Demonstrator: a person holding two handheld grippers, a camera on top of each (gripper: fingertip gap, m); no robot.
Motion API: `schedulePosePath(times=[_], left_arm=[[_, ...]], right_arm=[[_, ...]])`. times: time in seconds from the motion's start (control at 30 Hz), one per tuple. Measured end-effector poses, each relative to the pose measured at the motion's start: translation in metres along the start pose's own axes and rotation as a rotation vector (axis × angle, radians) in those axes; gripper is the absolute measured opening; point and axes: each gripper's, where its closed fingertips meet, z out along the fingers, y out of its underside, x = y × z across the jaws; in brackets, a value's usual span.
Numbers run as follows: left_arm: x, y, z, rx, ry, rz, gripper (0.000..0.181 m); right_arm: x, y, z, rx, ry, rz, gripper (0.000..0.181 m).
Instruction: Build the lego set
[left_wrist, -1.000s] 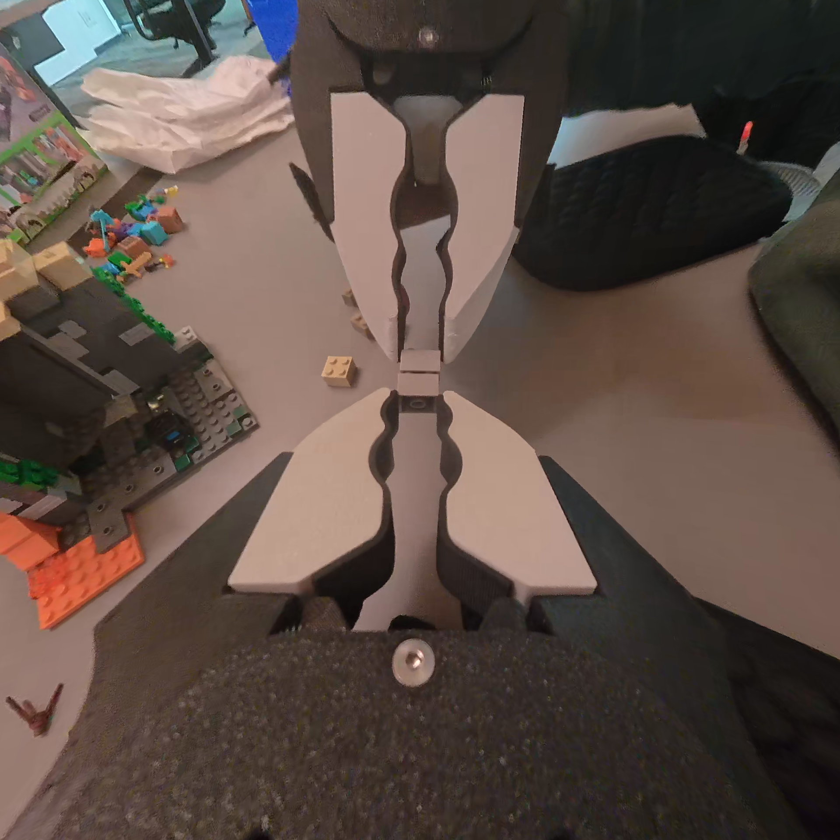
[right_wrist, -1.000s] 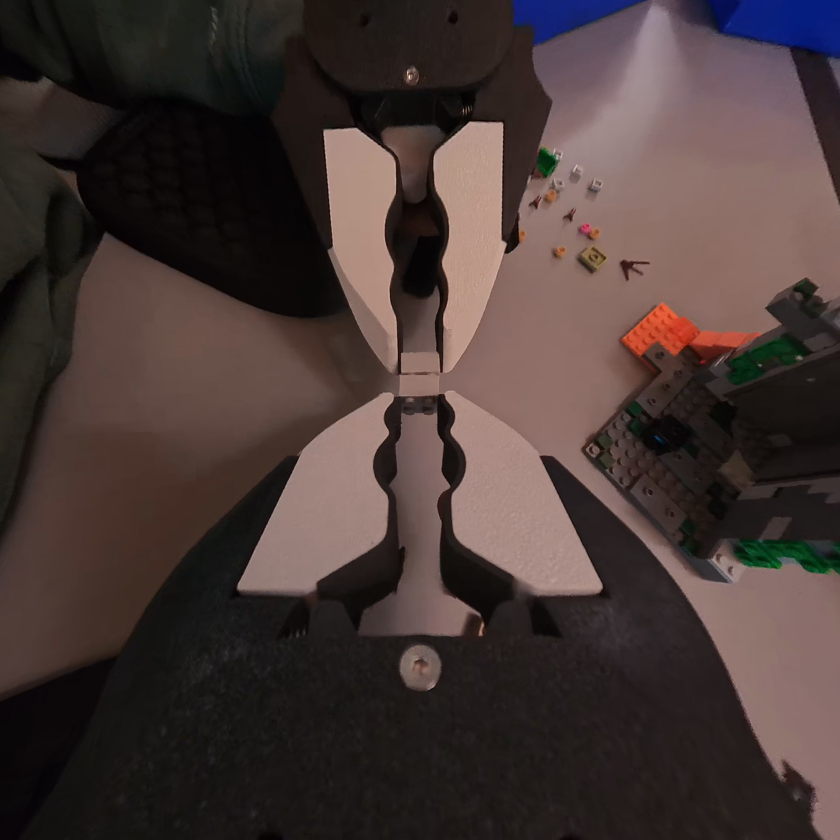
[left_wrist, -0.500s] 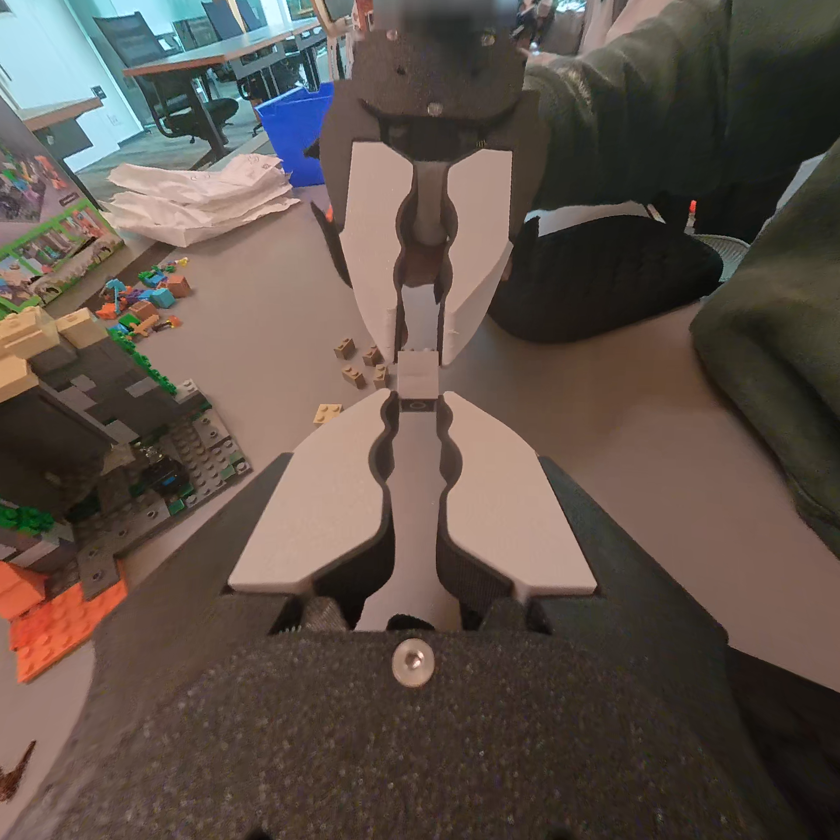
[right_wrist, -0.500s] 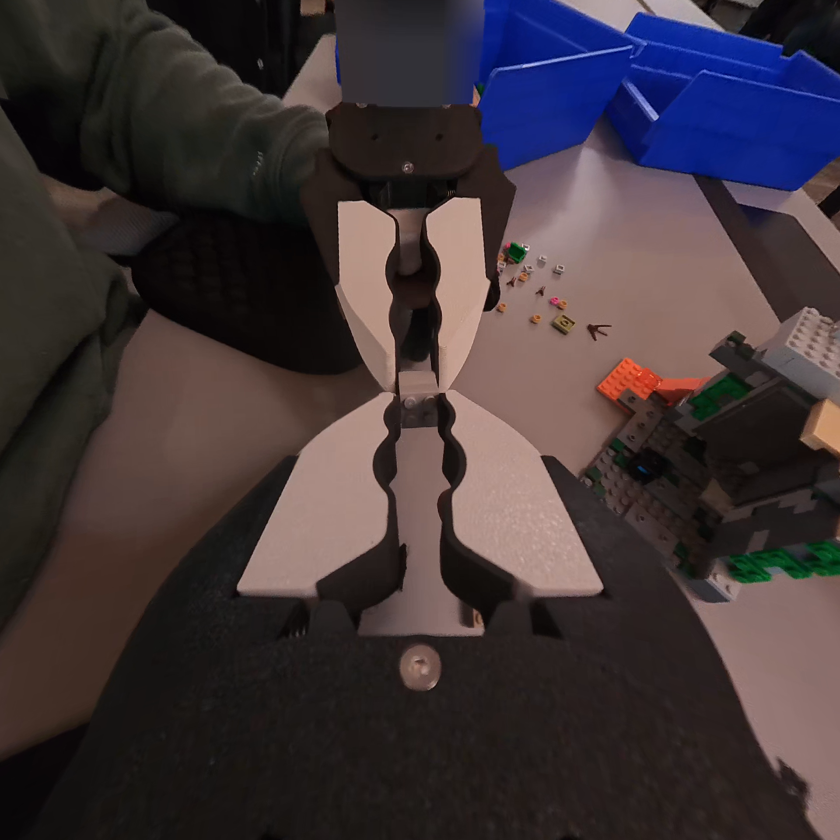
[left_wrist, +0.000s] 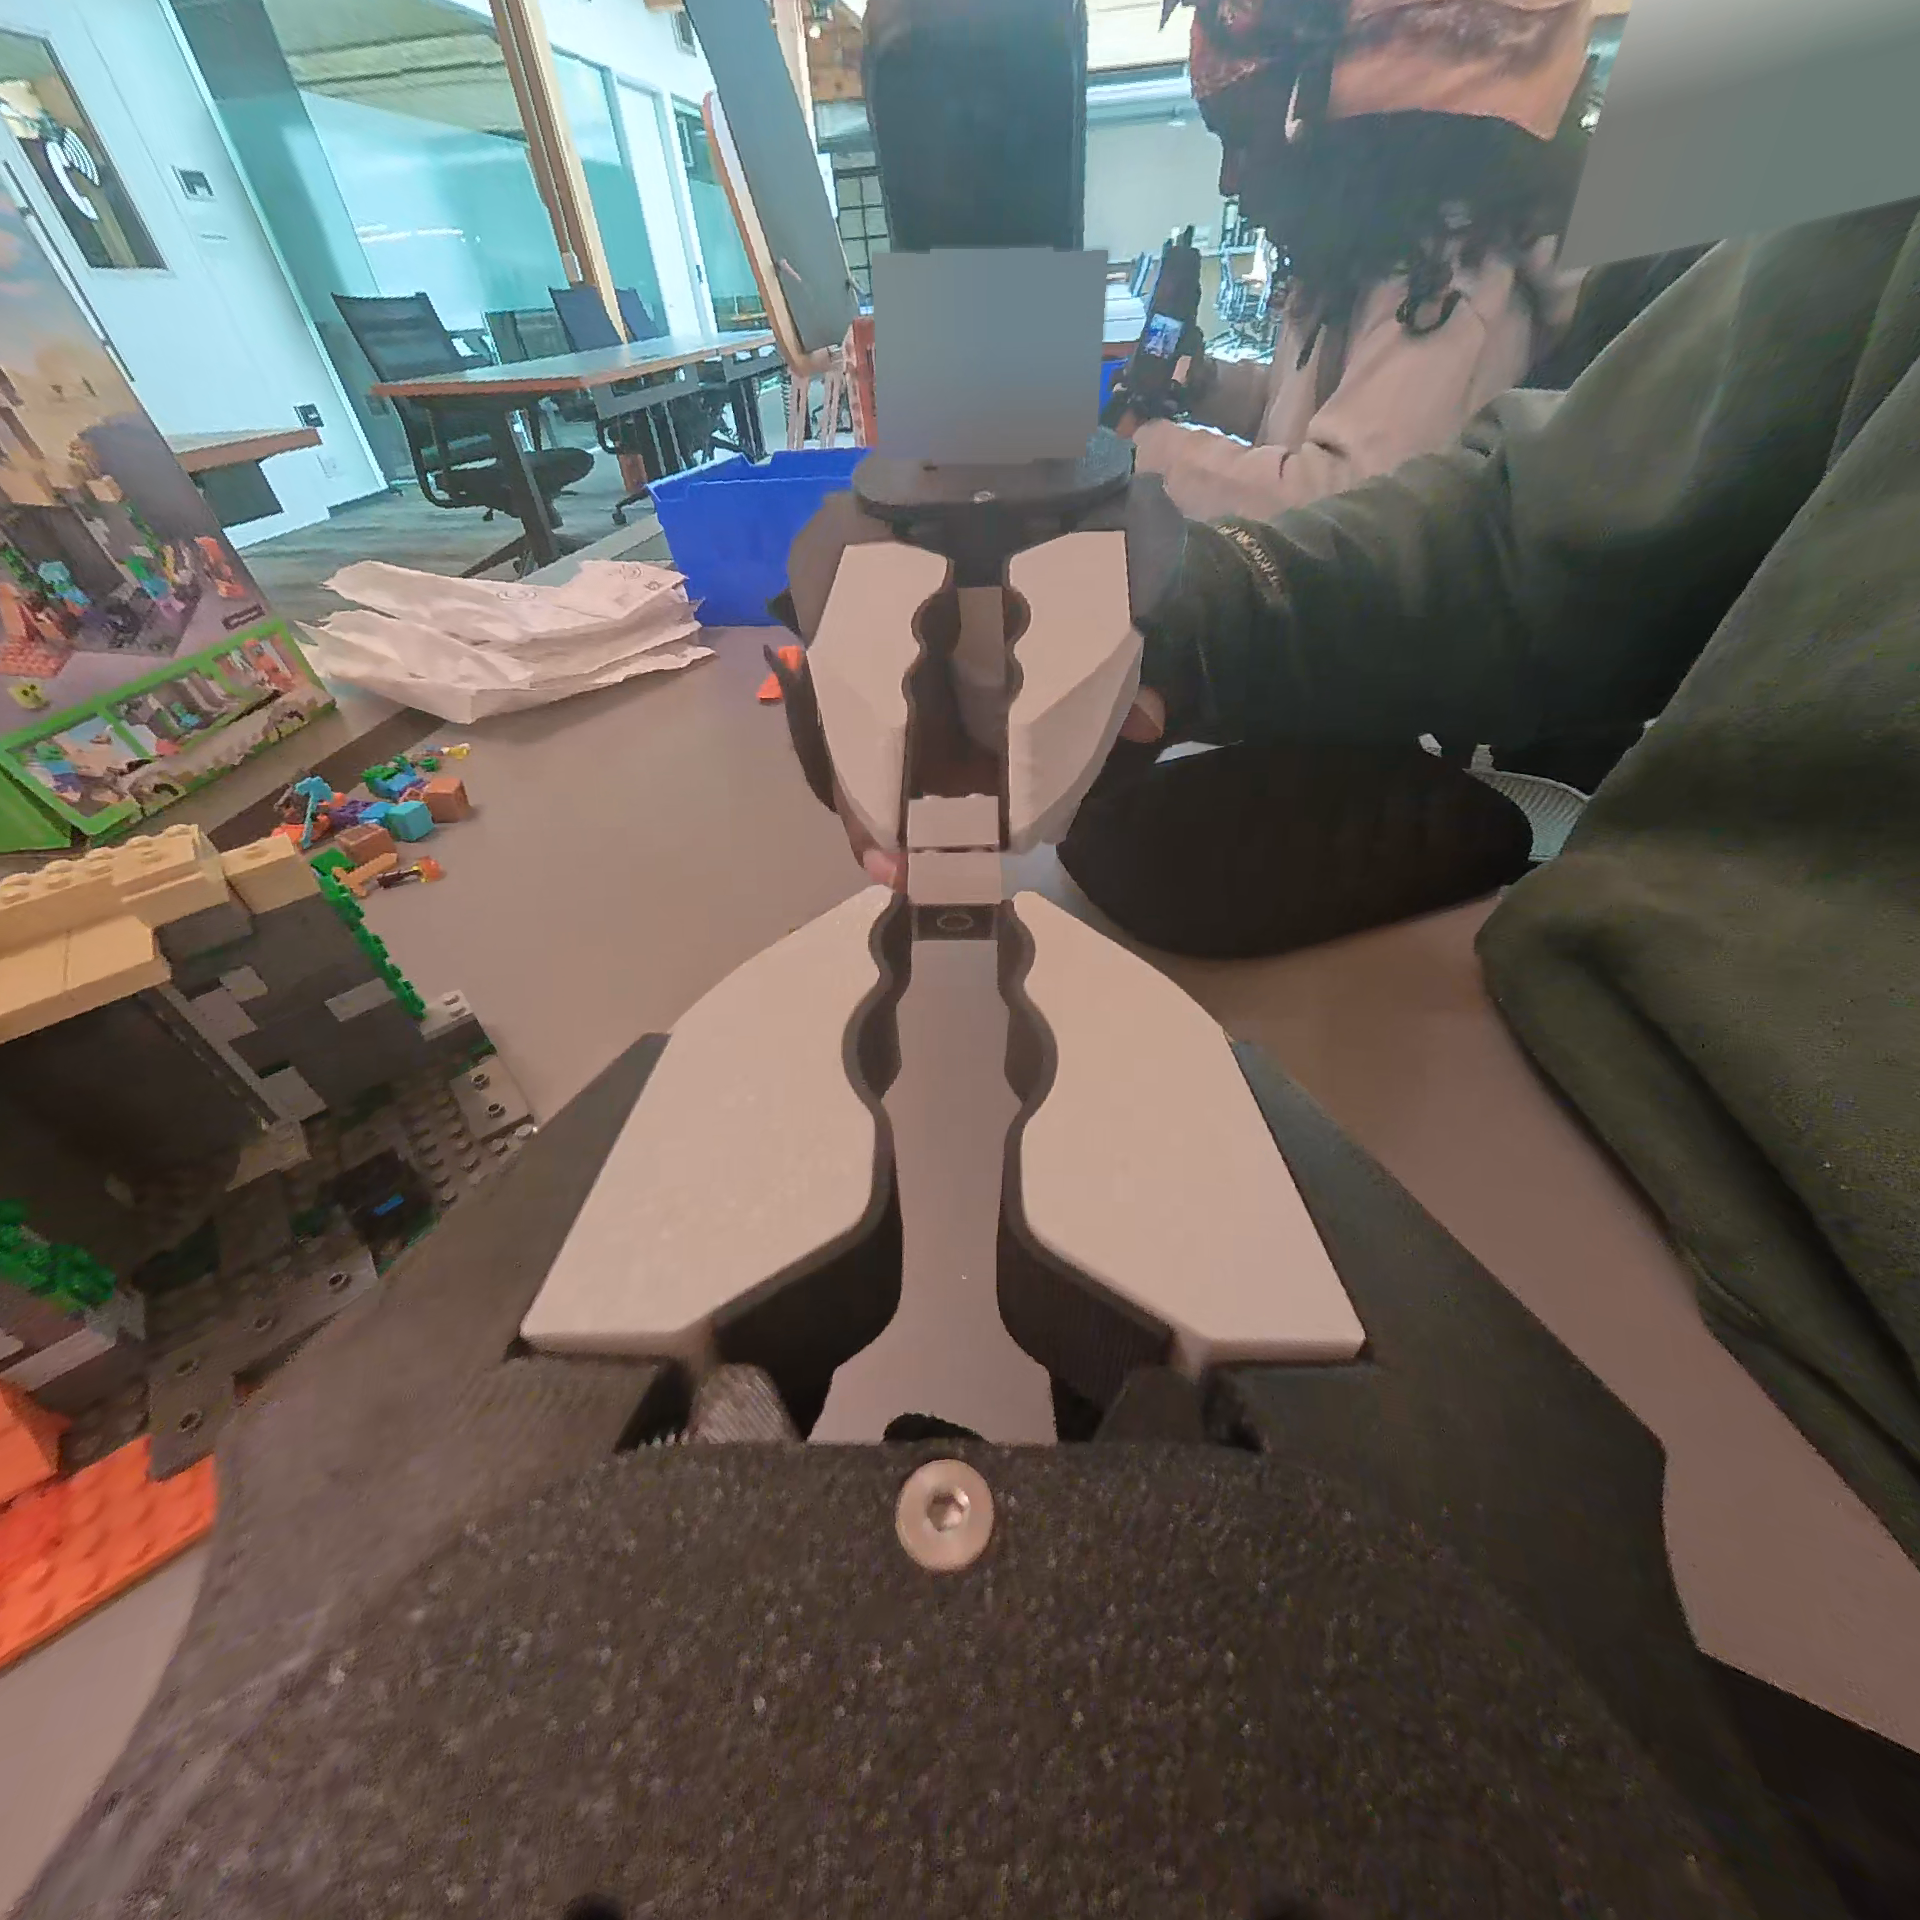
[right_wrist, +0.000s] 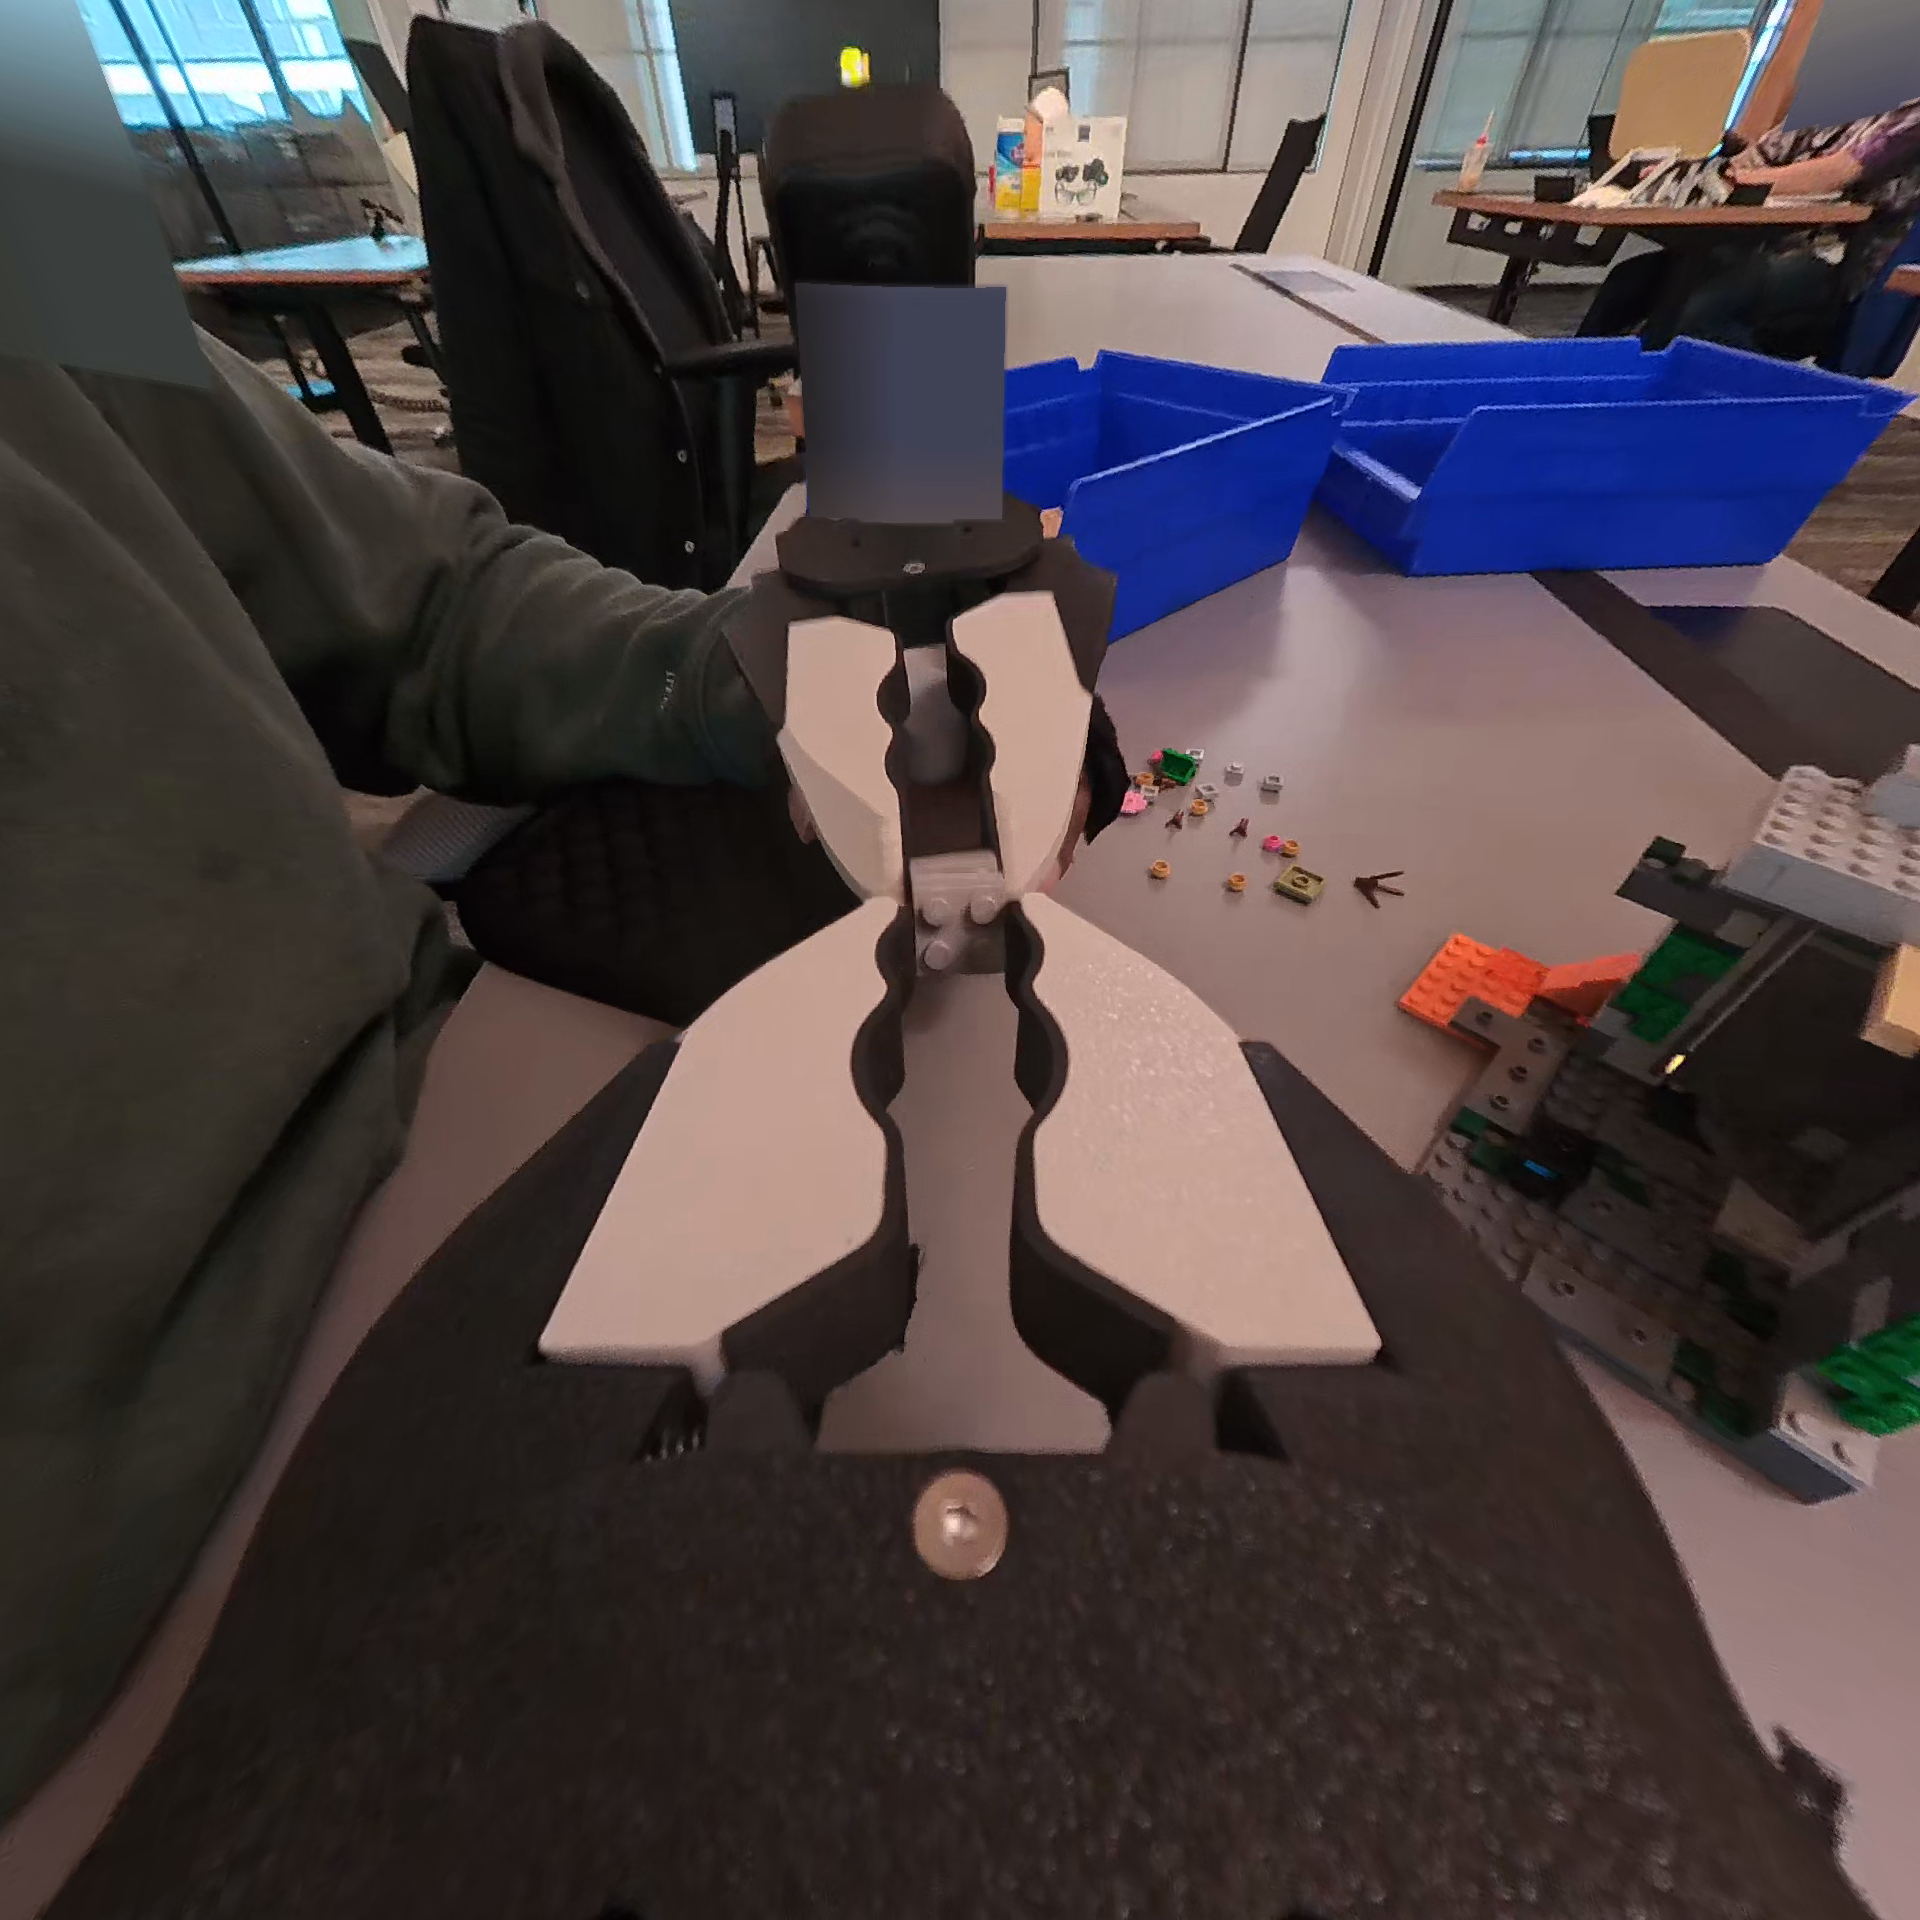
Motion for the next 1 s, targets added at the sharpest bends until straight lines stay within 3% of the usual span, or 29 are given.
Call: schedulePosePath(times=[0.2,0.73,1.0], left_arm=[[0.007,-0.005,0.001,0.01,0.015,0.018,0.016],[0.004,0.022,0.008,-0.173,-0.018,0.099,0.016],[0.006,0.021,0.007,-0.165,-0.013,0.088,0.015]], right_arm=[[-0.006,0.007,0.002,-0.021,-0.004,-0.015,0.017],[-0.003,0.028,0.004,-0.221,0.006,-0.099,0.017],[-0.005,0.028,0.006,-0.197,0.009,-0.119,0.017]])
